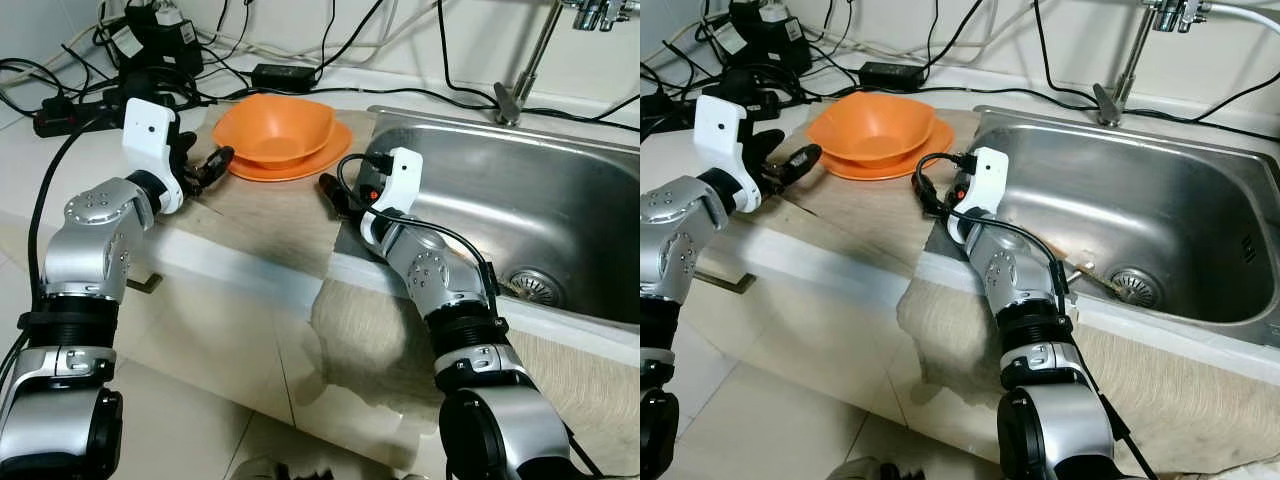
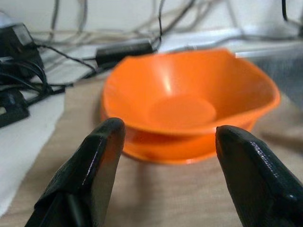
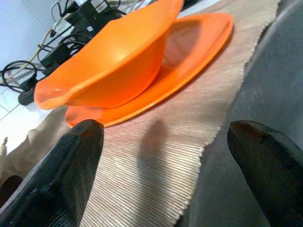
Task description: Kitchen organization
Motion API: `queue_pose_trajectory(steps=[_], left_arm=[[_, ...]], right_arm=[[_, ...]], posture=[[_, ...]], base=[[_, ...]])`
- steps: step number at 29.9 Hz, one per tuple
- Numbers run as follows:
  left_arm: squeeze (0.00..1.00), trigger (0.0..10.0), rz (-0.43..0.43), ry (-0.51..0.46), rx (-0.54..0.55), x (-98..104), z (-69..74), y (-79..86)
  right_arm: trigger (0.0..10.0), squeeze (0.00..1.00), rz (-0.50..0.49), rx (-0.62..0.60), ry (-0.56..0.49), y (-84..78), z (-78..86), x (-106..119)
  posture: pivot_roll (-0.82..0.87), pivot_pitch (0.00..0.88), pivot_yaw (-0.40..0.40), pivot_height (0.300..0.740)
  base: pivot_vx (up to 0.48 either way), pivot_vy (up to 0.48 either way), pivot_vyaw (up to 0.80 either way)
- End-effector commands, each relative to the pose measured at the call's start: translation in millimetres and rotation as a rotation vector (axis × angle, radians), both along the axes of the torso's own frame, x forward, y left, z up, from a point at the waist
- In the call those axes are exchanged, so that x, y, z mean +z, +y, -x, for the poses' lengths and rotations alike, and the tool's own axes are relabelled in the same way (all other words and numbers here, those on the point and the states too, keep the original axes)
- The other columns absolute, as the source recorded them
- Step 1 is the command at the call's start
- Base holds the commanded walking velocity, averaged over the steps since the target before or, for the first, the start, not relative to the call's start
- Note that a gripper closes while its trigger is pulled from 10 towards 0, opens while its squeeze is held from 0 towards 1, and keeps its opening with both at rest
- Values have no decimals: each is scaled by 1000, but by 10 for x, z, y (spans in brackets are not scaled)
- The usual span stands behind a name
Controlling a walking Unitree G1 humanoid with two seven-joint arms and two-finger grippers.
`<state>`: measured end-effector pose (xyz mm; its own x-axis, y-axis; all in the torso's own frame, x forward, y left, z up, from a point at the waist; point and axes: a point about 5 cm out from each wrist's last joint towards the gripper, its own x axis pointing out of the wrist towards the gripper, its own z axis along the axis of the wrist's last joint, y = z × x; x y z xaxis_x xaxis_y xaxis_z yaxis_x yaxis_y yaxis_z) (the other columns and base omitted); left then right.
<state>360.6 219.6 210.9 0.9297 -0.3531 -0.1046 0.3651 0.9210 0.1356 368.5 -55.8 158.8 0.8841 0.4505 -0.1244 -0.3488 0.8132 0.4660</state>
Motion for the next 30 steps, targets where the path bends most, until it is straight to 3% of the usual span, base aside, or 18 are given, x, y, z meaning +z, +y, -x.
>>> queue_pose_trajectory(steps=[1,3,10,18,24,27,28,30], left_arm=[[0,10000,-59,139,1,-126,3,45],[0,10000,-95,227,5,-256,21,81],[0,10000,-183,367,-75,-431,121,105],[0,10000,-277,443,-134,-312,297,300],[0,10000,-315,405,-139,-53,452,383],[0,10000,-302,271,-104,36,358,324],[0,10000,-302,271,-104,36,358,324],[0,10000,-317,160,-38,70,266,296]], right_arm=[[10000,0,-42,66,10,244,83,5],[10000,0,-41,72,8,259,85,13],[10000,0,-36,84,11,267,89,15],[10000,0,-24,89,16,281,108,-15],[10000,0,-3,95,26,264,121,-68],[10000,0,10,103,34,277,132,-105],[10000,0,10,103,34,277,132,-105],[10000,0,23,116,33,305,147,-117]], posture=[[101,35,55,740],[104,36,54,740],[115,42,52,740],[135,51,76,740],[155,58,72,740],[165,67,56,740],[165,67,56,740],[164,71,52,740]], base=[[0,0,0],[0,0,0],[0,0,0],[0,0,0],[0,0,0],[0,0,0],[0,0,0],[0,0,0]])
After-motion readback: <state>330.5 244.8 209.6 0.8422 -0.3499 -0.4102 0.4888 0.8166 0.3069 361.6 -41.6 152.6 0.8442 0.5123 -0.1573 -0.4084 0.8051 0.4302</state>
